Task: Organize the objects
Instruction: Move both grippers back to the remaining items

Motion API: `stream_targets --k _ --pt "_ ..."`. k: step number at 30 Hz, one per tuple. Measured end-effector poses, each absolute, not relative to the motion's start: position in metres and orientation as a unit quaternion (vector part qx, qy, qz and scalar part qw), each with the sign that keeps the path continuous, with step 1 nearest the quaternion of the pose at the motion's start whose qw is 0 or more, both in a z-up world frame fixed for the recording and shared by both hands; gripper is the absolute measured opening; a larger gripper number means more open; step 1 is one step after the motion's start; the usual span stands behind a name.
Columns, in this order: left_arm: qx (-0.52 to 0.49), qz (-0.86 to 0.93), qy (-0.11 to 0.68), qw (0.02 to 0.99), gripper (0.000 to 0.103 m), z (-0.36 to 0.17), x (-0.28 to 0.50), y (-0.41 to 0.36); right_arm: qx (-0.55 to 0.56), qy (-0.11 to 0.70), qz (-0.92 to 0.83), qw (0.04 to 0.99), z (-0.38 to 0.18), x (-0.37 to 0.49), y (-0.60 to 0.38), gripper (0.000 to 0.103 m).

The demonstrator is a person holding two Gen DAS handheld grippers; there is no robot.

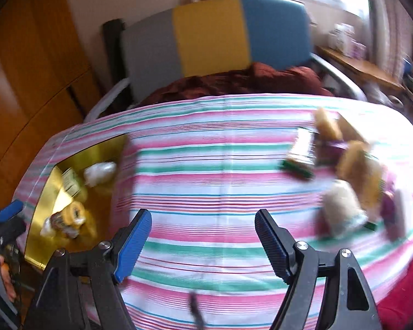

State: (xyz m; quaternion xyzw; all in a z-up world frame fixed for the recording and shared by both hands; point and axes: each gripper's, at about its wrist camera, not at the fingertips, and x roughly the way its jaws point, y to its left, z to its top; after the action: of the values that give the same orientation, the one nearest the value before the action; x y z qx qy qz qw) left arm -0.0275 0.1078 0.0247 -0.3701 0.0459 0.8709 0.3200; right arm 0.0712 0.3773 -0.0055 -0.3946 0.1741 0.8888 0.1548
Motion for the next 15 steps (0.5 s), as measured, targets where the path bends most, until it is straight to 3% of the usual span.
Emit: stream_targets --k 15 --pt "-0.355 0.799 0.164 0.457 0.103 0.020 0.006 0.263 -0.313 0.327 0.826 0.336 0.010 0.186 0.544 0.080"
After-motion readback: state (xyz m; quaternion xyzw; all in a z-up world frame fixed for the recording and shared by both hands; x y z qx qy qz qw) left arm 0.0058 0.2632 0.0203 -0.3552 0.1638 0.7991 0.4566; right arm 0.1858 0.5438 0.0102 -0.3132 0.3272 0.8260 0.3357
